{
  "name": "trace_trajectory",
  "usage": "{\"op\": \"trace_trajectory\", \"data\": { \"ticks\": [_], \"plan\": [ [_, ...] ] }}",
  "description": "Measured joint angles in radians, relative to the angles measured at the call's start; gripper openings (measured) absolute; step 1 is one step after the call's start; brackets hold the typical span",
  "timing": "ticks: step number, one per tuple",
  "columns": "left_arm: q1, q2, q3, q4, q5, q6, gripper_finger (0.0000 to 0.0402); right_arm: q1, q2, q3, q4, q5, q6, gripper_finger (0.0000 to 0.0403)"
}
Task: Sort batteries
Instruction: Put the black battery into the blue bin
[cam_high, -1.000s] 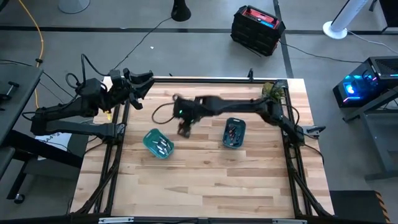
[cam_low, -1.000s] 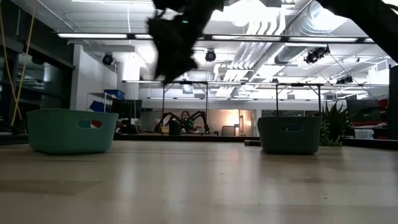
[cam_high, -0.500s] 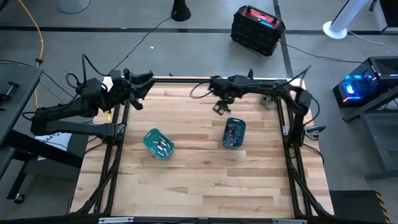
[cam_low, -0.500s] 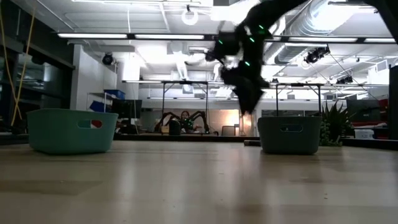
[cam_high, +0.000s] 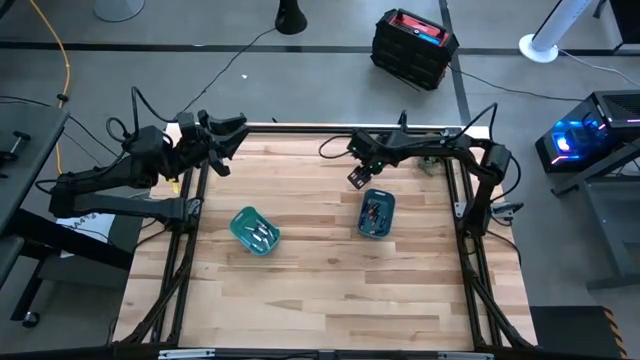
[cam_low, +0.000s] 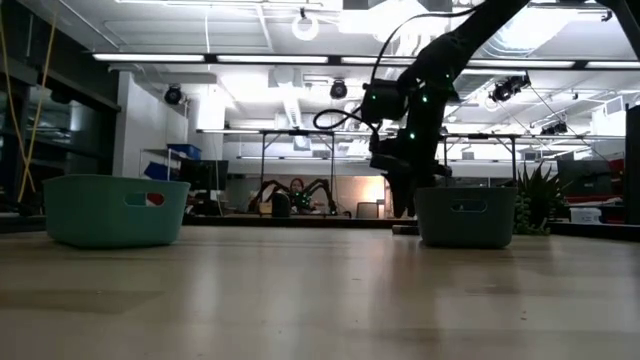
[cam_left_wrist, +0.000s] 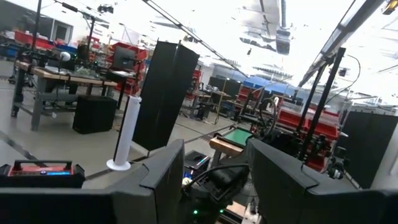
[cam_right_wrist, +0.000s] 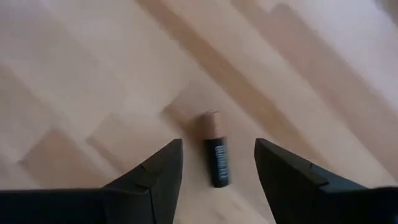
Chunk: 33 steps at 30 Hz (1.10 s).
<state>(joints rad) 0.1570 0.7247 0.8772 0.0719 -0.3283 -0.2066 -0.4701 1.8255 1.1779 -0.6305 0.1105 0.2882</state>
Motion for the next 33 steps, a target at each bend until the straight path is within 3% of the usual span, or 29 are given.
{"op": "trace_trajectory", "data": {
  "ticks": [14, 17, 23, 33],
  "plan": [
    [0.0, 0.041, 0.0, 0.001, -0.026, 0.0, 0.0168, 0.035, -0.001, -0.12, 0.095, -0.042, 0.032, 0.0188],
    [0.0, 0.049, 0.0, 0.001, -0.026, -0.001, 0.0168, 0.072, -0.006, -0.14, 0.079, -0.004, 0.068, 0.0153],
    [0.0, 0.063, 0.0, -0.031, -0.027, 0.0, 0.0168, 0.181, -0.063, -0.151, 0.017, 0.056, 0.067, 0.0014],
    [0.0, 0.09, -0.001, -0.137, -0.031, -0.001, 0.0168, 0.242, -0.318, -0.146, 0.017, 0.172, 0.195, 0.0013]
  ]
}}
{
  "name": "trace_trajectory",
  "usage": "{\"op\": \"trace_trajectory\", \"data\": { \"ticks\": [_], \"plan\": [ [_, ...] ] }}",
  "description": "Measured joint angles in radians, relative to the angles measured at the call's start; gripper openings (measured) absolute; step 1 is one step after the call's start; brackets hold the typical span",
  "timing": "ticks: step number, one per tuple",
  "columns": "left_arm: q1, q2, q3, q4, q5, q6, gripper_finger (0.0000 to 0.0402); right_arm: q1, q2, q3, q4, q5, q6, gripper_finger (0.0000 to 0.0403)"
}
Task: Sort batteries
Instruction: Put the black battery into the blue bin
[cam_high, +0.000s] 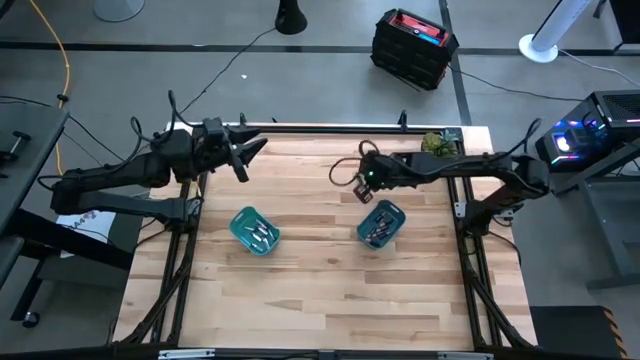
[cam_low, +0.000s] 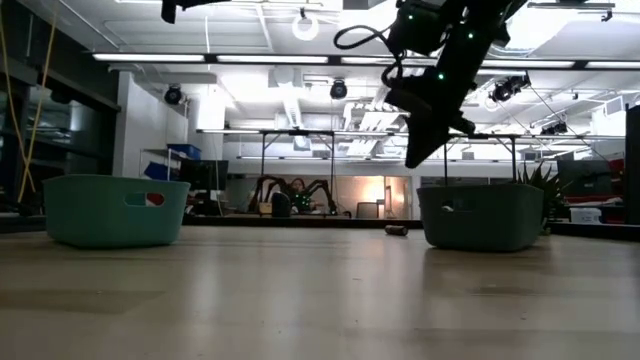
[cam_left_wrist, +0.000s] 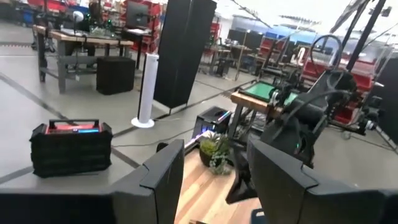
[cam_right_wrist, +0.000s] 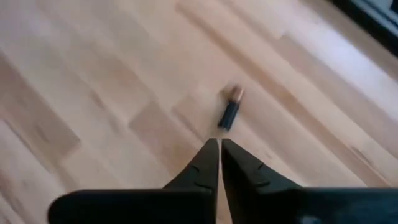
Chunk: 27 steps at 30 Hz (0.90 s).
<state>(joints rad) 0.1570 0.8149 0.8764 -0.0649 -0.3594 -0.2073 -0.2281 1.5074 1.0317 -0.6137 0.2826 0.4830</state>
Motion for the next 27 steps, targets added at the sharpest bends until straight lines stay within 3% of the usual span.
{"op": "trace_trajectory", "data": {
  "ticks": [6, 12, 16, 23, 27],
  "plan": [
    [0.0, 0.024, 0.0, 0.001, -0.004, -0.001, 0.0168, -0.073, 0.019, 0.0, 0.11, -0.029, 0.073, 0.0064],
    [0.0, 0.029, 0.0, 0.001, -0.004, -0.058, 0.0168, -0.13, 0.175, 0.001, 0.232, -0.088, 0.101, 0.0154],
    [0.0, 0.029, 0.0, 0.003, -0.002, -0.08, 0.0168, -0.149, 0.277, 0.0, 0.264, -0.098, 0.158, 0.0191],
    [-0.001, 0.029, 0.0, 0.002, 0.01, -0.08, 0.0168, -0.131, 0.388, 0.007, 0.303, -0.11, 0.167, 0.0188],
    [0.0, 0.029, 0.0, 0.002, 0.009, -0.079, 0.0168, -0.112, 0.379, 0.008, 0.231, -0.062, 0.15, 0.0128]
  ]
}}
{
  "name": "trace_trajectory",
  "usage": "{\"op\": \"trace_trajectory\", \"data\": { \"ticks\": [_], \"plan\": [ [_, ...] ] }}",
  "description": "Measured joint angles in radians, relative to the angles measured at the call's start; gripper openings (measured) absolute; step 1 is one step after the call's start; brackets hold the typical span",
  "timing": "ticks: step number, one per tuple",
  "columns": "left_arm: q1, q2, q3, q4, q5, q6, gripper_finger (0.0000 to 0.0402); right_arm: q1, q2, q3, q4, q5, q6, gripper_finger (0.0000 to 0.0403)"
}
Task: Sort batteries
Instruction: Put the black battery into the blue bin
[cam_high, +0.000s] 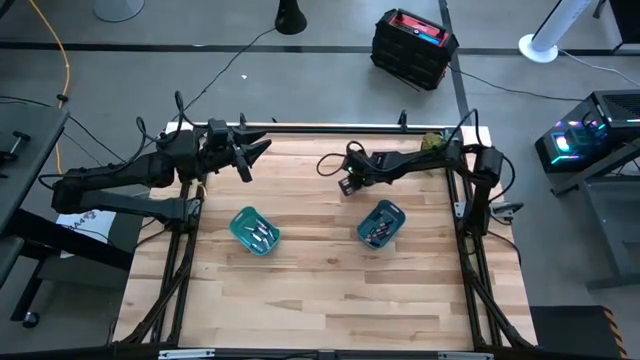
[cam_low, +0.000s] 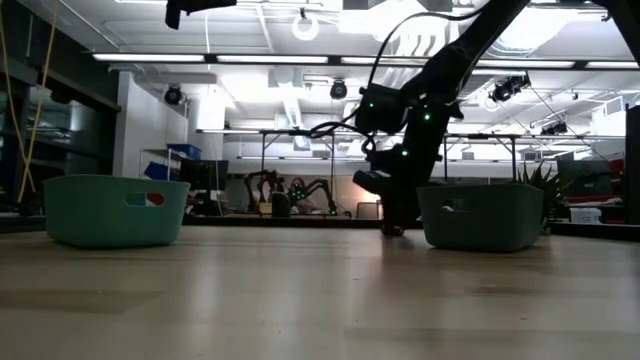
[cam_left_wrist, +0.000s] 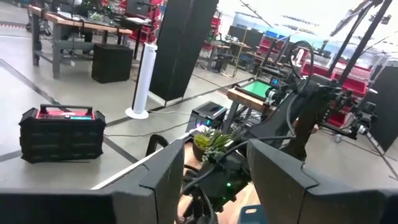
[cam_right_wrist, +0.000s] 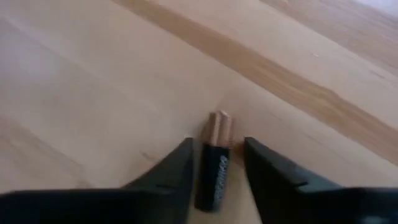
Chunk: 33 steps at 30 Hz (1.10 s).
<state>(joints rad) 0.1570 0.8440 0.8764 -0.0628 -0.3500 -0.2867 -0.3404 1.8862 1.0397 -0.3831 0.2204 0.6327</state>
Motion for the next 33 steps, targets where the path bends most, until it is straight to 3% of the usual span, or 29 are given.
{"op": "trace_trajectory", "data": {
  "ticks": [4, 10, 17, 21, 25, 29, 33],
  "plan": [
    [0.0, 0.0, 0.0, -0.001, -0.001, 0.018, 0.0168, 0.02, -0.072, -0.011, -0.094, -0.004, -0.086, 0.0025],
    [0.0, 0.0, 0.0, -0.076, 0.027, 0.025, 0.0168, 0.064, -0.308, -0.008, -0.208, 0.012, -0.103, 0.0037],
    [-0.003, 0.003, -0.026, -0.239, 0.259, -0.008, 0.0168, 0.289, -0.54, -0.007, -0.313, -0.045, 0.037, 0.002],
    [-0.032, -0.009, -0.136, -0.141, 0.278, -0.082, 0.0168, 0.435, -0.535, -0.007, -0.453, -0.043, 0.193, 0.0028],
    [-0.073, -0.012, -0.282, 0.029, 0.274, -0.175, 0.0168, 0.53, -0.48, -0.008, -0.501, 0.039, 0.298, 0.0052],
    [-0.106, -0.013, -0.415, 0.204, 0.251, -0.282, 0.0168, 0.544, -0.42, -0.008, -0.493, 0.06, 0.403, 0.0079],
    [-0.123, -0.013, -0.488, 0.255, 0.251, -0.362, 0.0168, 0.54, -0.378, -0.008, -0.506, 0.058, 0.407, 0.0116]
  ]
}}
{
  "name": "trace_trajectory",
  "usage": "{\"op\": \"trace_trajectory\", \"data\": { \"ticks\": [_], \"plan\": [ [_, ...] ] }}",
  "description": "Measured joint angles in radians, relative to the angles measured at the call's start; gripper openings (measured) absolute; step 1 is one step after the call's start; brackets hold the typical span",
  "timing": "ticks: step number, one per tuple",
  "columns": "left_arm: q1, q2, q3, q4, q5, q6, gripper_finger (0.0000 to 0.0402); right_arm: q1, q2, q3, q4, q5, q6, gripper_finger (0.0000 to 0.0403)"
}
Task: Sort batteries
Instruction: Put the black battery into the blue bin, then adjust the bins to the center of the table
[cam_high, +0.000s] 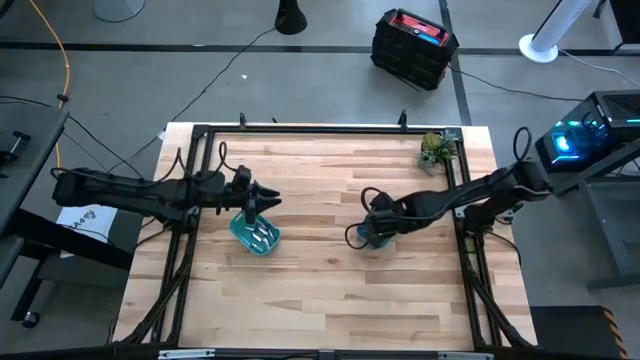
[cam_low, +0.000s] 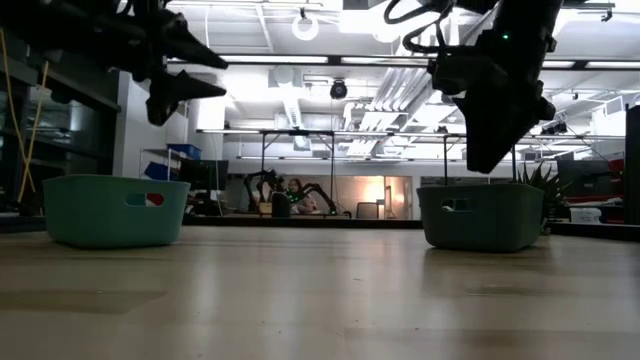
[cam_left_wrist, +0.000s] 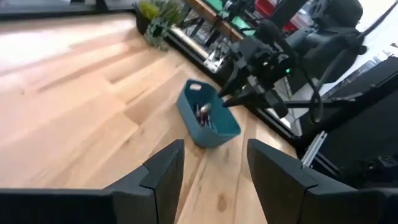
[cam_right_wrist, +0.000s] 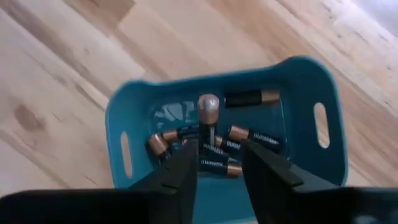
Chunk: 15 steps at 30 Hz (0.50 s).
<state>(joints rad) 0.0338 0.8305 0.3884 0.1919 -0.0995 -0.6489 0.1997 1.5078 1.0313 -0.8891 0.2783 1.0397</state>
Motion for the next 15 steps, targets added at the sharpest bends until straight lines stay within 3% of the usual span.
{"op": "trace_trajectory", "data": {
  "ticks": [9, 12, 15],
  "plan": [
    [-0.015, -0.071, -0.002, -0.048, 0.007, 0.02, 0.0168, -0.055, -0.037, 0.0, -0.089, -0.057, -0.079, 0.0195],
    [-0.015, -0.152, 0.008, -0.247, 0.008, -0.043, 0.0163, -0.064, -0.072, 0.0, -0.141, -0.069, -0.084, 0.02],
    [-0.036, -0.221, 0.031, -0.512, 0.013, -0.136, 0.013, -0.064, -0.1, 0.0, -0.162, -0.069, -0.099, 0.02]
  ]
}}
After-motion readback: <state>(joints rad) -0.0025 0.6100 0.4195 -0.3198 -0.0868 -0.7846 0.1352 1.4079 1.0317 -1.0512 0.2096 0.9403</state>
